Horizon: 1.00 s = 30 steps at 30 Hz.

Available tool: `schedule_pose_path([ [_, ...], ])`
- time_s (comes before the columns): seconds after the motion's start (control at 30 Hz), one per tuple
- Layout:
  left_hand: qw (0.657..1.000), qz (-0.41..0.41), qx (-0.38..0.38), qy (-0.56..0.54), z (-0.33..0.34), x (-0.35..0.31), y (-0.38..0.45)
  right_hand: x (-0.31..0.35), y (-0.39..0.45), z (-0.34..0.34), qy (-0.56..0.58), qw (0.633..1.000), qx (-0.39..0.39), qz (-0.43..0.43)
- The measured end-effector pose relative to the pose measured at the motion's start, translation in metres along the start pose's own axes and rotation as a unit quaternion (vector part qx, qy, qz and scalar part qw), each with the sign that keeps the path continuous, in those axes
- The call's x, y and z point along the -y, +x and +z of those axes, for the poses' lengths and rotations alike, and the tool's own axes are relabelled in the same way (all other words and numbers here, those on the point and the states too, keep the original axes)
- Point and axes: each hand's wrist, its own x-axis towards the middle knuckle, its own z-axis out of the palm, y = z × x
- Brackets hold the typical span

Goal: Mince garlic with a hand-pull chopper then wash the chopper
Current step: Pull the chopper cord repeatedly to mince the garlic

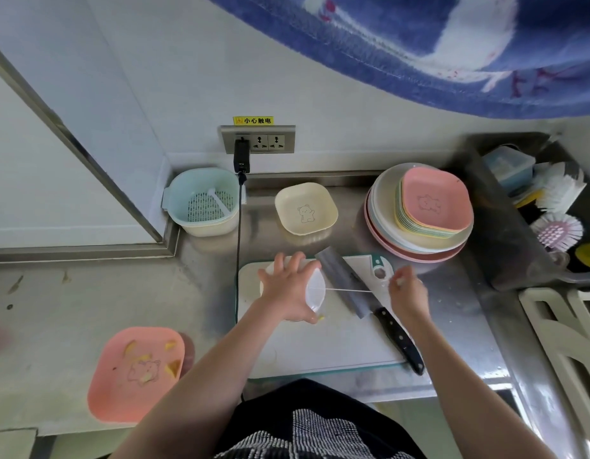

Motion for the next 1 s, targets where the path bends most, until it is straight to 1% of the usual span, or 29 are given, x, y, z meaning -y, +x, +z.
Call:
schedule_pose_path([
  [0.03,1.000,0.000,-0.001,-0.001,0.000,0.000,0.000,-0.005,0.000,-0.004,-0.036,0.999,-0.011,-0.002],
  [0.07,1.000,0.001,-0.001,-0.001,0.001,0.000,0.001,-0.001,-0.005,-0.004,-0.068,0.997,0.002,-0.026],
  [0.1,1.000,0.001,-0.001,0.000,0.001,0.000,0.001,0.010,-0.013,0.004,-0.092,0.993,0.032,-0.073],
  [0.17,1.000,-0.001,0.002,-0.001,0.001,0.000,0.001,0.039,-0.036,0.022,-0.128,0.968,0.104,-0.188],
  [0.23,1.000,-0.008,0.004,-0.009,0.000,0.003,0.001,0.059,-0.052,0.034,-0.145,0.942,0.141,-0.268],
  [0.33,1.000,-0.015,-0.004,-0.007,-0.002,0.009,0.001,0.056,-0.045,0.034,-0.158,0.926,0.159,-0.304],
  [0.37,1.000,-0.014,-0.006,-0.007,-0.002,0.010,0.002,0.048,-0.037,0.030,-0.160,0.929,0.147,-0.300],
  [0.4,1.000,-0.013,-0.007,-0.008,-0.001,0.011,0.002,0.040,-0.028,0.026,-0.161,0.938,0.119,-0.284],
  [0.43,1.000,-0.013,-0.007,-0.009,-0.002,0.010,0.002,0.029,-0.019,0.020,-0.162,0.950,0.087,-0.252],
  [0.47,1.000,-0.014,-0.006,-0.010,-0.002,0.010,0.002,0.019,-0.013,0.011,-0.164,0.965,0.055,-0.197],
  [0.5,1.000,-0.016,-0.003,-0.010,-0.002,0.010,0.001,0.007,-0.007,0.001,-0.162,0.979,0.019,-0.124],
  [0.53,1.000,-0.018,-0.002,-0.011,-0.002,0.009,0.001,-0.003,-0.005,-0.008,-0.161,0.985,-0.012,-0.052],
  [0.57,1.000,-0.019,-0.002,-0.009,-0.002,0.009,0.002,-0.009,-0.006,-0.013,-0.166,0.986,-0.027,-0.003],
  [0.6,1.000,-0.019,-0.001,-0.008,-0.001,0.009,0.002,-0.007,-0.010,-0.012,-0.173,0.985,-0.024,0.004],
  [0.63,1.000,-0.019,-0.001,-0.008,-0.001,0.009,0.002,0.004,-0.018,-0.006,-0.171,0.985,0.000,-0.022],
  [0.67,1.000,-0.020,-0.001,-0.008,-0.001,0.009,0.003,0.021,-0.030,0.004,-0.154,0.984,0.037,-0.077],
  [0.73,1.000,-0.020,0.001,-0.007,-0.001,0.008,0.003,0.053,-0.054,0.029,-0.124,0.967,0.120,-0.187],
  [0.77,1.000,-0.020,0.002,-0.005,-0.002,0.008,0.003,0.065,-0.061,0.037,-0.118,0.959,0.129,-0.223],
  [0.8,1.000,-0.020,0.003,-0.004,-0.002,0.009,0.002,0.072,-0.061,0.039,-0.126,0.957,0.114,-0.236],
  [0.83,1.000,-0.019,0.003,-0.005,-0.002,0.010,0.002,0.072,-0.055,0.037,-0.141,0.957,0.098,-0.232],
  [0.9,1.000,-0.017,-0.001,-0.012,-0.001,0.010,0.001,0.055,-0.042,0.025,-0.181,0.961,0.080,-0.194],
  [0.93,1.000,-0.016,-0.005,-0.016,0.000,0.010,0.001,0.040,-0.034,0.016,-0.195,0.965,0.063,-0.166],
  [1.0,1.000,-0.018,-0.005,-0.018,0.000,0.010,0.001,0.009,-0.025,-0.002,-0.202,0.976,0.018,-0.083],
])
